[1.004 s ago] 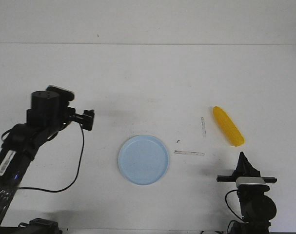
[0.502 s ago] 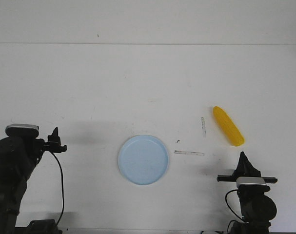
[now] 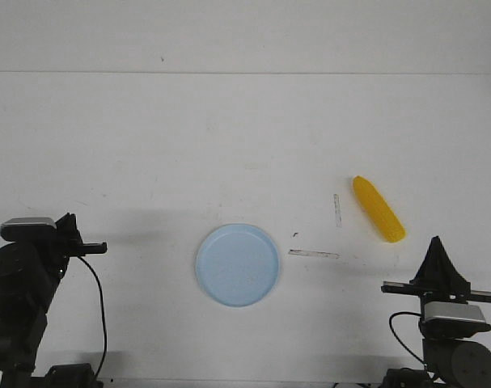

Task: Place corn on plate with both arms
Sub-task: 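Reach the right gripper to the yellow corn and grasp it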

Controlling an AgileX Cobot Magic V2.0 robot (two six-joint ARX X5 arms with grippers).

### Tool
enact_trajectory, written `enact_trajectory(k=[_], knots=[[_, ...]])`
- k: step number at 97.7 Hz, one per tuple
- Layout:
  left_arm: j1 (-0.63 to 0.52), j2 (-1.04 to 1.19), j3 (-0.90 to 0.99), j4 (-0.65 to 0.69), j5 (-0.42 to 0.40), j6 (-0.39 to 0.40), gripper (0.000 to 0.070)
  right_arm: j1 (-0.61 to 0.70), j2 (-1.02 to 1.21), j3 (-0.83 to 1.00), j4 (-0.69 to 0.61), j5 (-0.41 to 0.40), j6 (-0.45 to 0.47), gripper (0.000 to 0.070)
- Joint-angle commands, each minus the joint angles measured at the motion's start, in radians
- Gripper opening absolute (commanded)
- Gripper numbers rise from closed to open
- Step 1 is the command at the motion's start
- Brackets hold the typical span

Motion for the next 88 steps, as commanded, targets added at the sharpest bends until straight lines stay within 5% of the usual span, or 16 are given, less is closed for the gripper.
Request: enact_trajectory(k=[1, 24, 39, 45, 70, 88], knots=[[0.001, 0.004, 0.005, 0.017, -0.004, -0.020, 0.0000, 0.000, 0.083, 0.103, -0.008, -0.010, 0.016, 0.0009], [-0.040, 0.004, 0.005, 0.015, -0.048, -0.021, 0.0000, 0.000, 0.463, 0.513, -0.237, -0.058, 0.011, 0.0042], [-0.063, 0.004, 0.005, 0.011, -0.051, -0.021, 0.0000, 0.000, 0.676, 0.730, -0.354, -0.090, 0.008, 0.0394], [-0.068, 0.004, 0.005, 0.011, -0.051, -0.021, 0.0000, 0.000, 0.753, 0.793, -0.397, -0.115, 0.007, 0.0474], [-0.075, 0.004, 0.005, 0.011, -0.051, -0.017, 0.0000, 0.000, 1.002, 0.875, -0.530, -0.223, -0.101, 0.0485], [-0.075, 0.004, 0.005, 0.010, -0.051, -0.018, 0.0000, 0.000, 1.170, 0.875, -0.655, -0.211, -0.266, 0.0511]])
